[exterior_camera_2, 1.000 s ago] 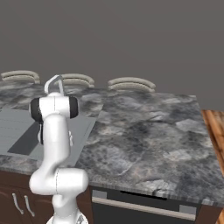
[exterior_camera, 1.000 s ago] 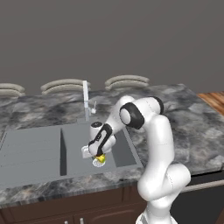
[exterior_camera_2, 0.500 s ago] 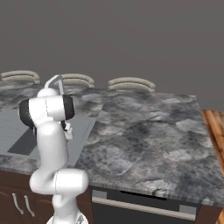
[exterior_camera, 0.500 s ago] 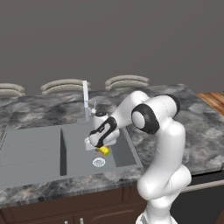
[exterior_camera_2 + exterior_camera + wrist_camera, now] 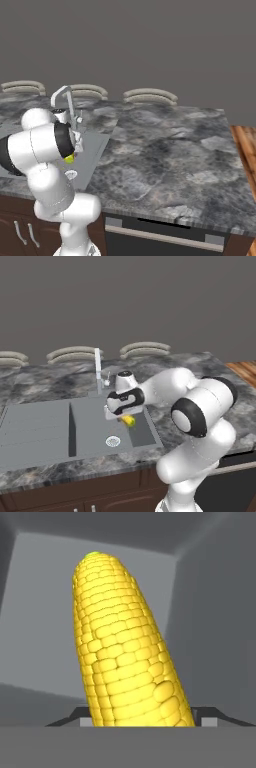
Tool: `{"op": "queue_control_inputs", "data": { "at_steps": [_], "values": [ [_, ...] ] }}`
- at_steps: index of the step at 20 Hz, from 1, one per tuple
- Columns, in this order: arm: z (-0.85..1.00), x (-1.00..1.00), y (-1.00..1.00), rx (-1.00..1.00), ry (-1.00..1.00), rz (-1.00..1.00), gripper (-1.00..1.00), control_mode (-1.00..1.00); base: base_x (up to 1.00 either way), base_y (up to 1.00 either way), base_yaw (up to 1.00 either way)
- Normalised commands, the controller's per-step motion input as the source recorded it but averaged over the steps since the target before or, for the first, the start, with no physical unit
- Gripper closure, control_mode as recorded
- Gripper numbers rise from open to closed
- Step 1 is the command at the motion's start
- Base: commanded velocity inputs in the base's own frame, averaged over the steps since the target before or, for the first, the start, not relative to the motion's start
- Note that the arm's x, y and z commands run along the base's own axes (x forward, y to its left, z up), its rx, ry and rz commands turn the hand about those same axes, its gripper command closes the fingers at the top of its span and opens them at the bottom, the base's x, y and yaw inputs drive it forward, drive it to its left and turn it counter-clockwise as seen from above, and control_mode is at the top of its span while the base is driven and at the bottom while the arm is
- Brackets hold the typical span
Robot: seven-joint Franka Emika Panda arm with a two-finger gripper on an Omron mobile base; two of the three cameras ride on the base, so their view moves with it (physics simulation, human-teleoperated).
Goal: Turn on the sink faucet. Then move the corn from the counter to the sink. Turn off the sink. Move the vegetable from the sink to the pot next to the stove. Finally move the pot to the rear center burner.
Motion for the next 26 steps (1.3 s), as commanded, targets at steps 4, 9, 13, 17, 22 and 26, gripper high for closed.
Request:
{"op": "queue_control_inputs", "data": {
  "at_steps": [4, 9, 13, 17, 22, 26],
  "values": [
    [0.71, -0.47, -0.37, 0.00, 0.00, -0.01, 1.00, -1.00, 0.00, 0.00, 0.00],
    [0.61, -0.42, -0.34, -0.02, 0.00, -0.03, 1.00, -1.00, 0.00, 0.00, 0.00],
    [0.60, -0.29, -0.36, -0.03, 0.01, -0.03, 1.00, -1.00, 0.00, 0.00, 0.00],
    [0.49, -0.27, -0.31, -0.03, 0.01, -0.04, 1.00, -1.00, 0.00, 0.00, 0.00],
    [0.36, -0.12, -0.14, -0.03, 0.02, -0.04, 1.00, -1.00, 0.00, 0.00, 0.00],
    [0.00, 0.00, 0.00, 0.00, 0.00, 0.00, 1.00, -1.00, 0.00, 0.00, 0.00]
  ]
}}
